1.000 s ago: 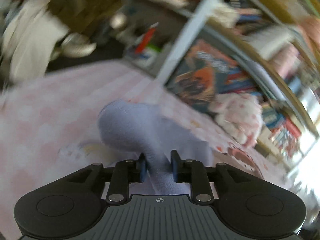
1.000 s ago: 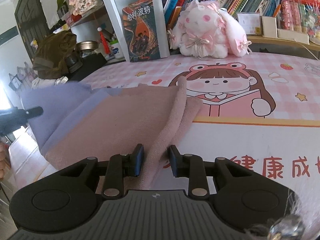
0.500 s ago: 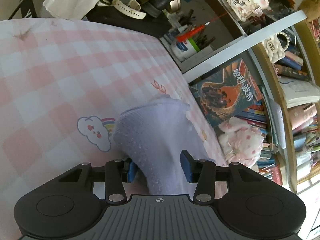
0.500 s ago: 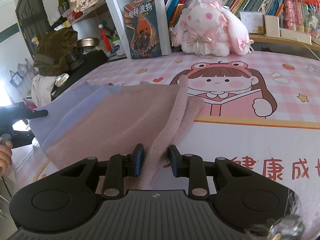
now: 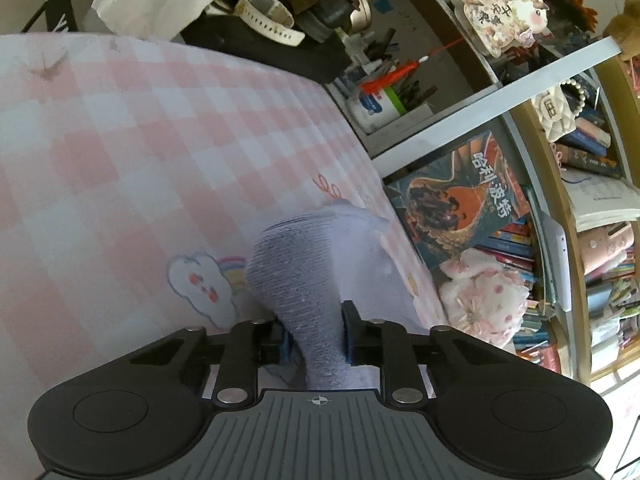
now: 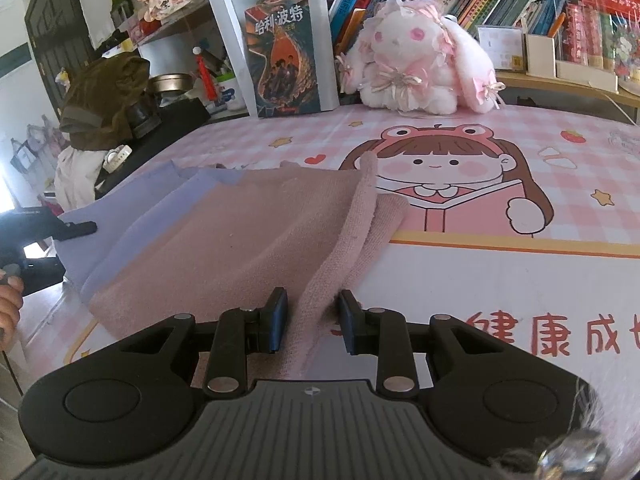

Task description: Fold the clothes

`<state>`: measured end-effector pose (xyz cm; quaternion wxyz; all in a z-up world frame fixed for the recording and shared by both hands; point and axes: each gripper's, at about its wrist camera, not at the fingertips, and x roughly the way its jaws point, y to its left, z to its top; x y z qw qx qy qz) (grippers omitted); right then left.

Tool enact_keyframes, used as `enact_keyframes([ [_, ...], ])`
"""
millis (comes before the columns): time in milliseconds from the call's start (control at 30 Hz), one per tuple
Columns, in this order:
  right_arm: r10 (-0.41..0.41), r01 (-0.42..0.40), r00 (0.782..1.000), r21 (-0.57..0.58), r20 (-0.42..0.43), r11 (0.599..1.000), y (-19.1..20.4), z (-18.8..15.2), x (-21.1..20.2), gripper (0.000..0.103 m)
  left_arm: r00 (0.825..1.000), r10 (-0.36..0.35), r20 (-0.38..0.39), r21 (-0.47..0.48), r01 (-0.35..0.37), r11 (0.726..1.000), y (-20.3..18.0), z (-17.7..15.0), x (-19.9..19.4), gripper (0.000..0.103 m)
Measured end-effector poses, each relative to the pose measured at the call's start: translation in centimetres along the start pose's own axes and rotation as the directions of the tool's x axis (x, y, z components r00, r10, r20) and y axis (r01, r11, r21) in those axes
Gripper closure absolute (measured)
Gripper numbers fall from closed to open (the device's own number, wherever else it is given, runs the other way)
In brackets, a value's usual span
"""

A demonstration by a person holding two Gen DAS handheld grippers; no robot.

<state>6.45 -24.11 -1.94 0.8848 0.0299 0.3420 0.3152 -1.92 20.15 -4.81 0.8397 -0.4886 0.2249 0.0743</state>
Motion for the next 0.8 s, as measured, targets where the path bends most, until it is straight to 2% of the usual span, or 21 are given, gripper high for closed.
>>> enact_keyframes([
  [233,0.031,-0.031,1.0,-0.035,0.002,0.999,2.3,-0.1,1.0,0.075,0.998,0.027,0.049,0.028,-0.028,0.999,0.7,2.0,-0.8,0.085],
  [367,0.014,-0.013,1.0,-0.083,0.015,0.996,3.6,-0.2,1.1,0.064,0.997,0.031,0.064,0.031,-0.033,0.999,1.2,2.3,-1.3,0.086],
  [500,0.011,-0.008,0.999,-0.084,0.039,0.996,4.0,-0.6,0.3,0.064,0.997,0.03,0.069,0.048,-0.033,0.998,1.4,2.3,-1.7,0.086],
  [600,0.028,-0.026,0.999,-0.059,0.044,0.998,4.1,-1.2,0.0,0.07,0.997,0.027,0.071,0.05,-0.031,0.998,1.7,2.4,-2.0,0.086],
  [667,0.04,-0.038,0.998,-0.043,0.048,0.998,4.1,-1.5,-0.2,0.083,0.997,0.024,0.072,0.051,-0.027,0.998,1.8,2.3,-2.1,0.086],
  [800,0.062,-0.062,0.996,-0.011,0.056,0.998,4.1,-2.2,-0.6,0.089,0.997,0.01,0.077,0.068,-0.015,0.998,1.3,2.3,-2.4,0.088],
])
